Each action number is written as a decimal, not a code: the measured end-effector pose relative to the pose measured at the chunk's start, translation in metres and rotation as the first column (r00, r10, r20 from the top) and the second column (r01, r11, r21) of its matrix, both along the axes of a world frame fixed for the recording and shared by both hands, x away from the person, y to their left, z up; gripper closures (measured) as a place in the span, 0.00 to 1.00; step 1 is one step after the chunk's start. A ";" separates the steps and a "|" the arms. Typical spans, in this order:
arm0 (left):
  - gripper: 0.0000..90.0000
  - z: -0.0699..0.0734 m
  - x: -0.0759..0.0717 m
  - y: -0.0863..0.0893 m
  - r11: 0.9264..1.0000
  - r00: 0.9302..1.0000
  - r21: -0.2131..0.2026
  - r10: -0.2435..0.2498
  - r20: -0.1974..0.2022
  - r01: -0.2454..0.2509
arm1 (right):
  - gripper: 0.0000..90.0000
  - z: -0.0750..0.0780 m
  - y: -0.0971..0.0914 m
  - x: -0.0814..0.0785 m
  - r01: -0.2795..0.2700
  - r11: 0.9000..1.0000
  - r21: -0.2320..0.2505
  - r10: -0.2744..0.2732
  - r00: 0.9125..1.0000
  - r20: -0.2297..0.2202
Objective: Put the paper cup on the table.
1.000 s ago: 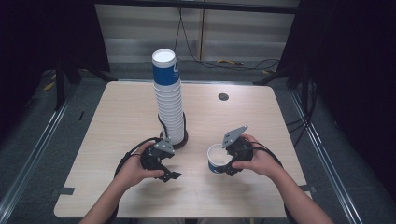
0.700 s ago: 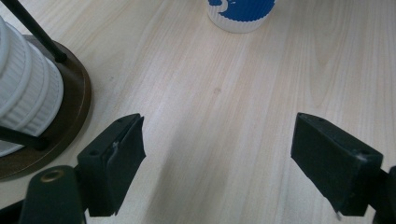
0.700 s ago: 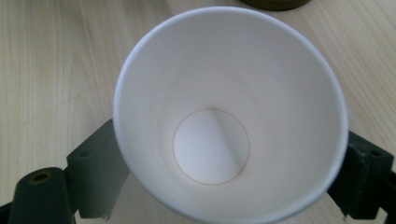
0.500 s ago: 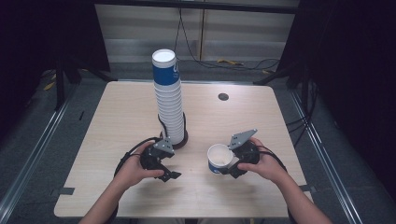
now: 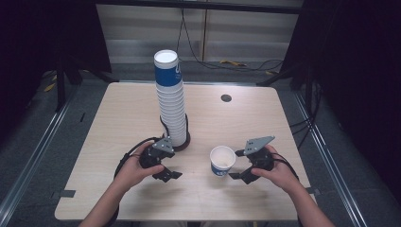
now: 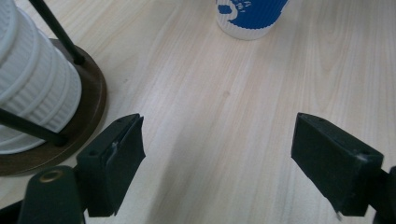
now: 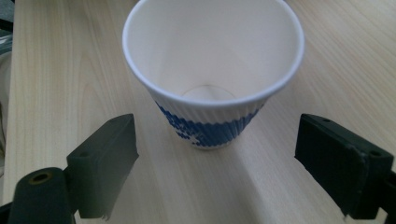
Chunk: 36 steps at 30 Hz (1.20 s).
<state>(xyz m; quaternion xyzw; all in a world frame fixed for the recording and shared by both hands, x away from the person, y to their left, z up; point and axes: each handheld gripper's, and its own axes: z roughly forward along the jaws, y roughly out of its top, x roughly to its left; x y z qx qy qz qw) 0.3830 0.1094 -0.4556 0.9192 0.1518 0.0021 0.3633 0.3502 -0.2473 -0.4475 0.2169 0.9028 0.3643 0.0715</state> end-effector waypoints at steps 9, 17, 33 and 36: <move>0.19 0.000 0.004 0.008 1.000 1.000 -0.013 0.015 0.010 -0.015 | 0.14 -0.008 -0.015 -0.009 0.035 0.999 0.011 -0.035 0.999 0.006; 0.19 -0.002 0.008 0.013 1.000 0.999 -0.020 0.025 0.022 -0.025 | 0.14 -0.013 -0.027 -0.016 0.060 0.998 0.022 -0.060 0.998 0.009; 0.19 -0.012 0.019 0.034 0.996 0.997 -0.058 0.073 0.025 -0.071 | 0.14 -0.017 -0.047 -0.027 0.118 0.993 0.026 -0.119 0.993 0.026; 0.19 -0.014 0.022 0.041 0.994 0.996 -0.057 0.091 0.026 -0.089 | 0.14 -0.020 -0.050 -0.028 0.133 0.991 0.025 -0.133 0.991 0.021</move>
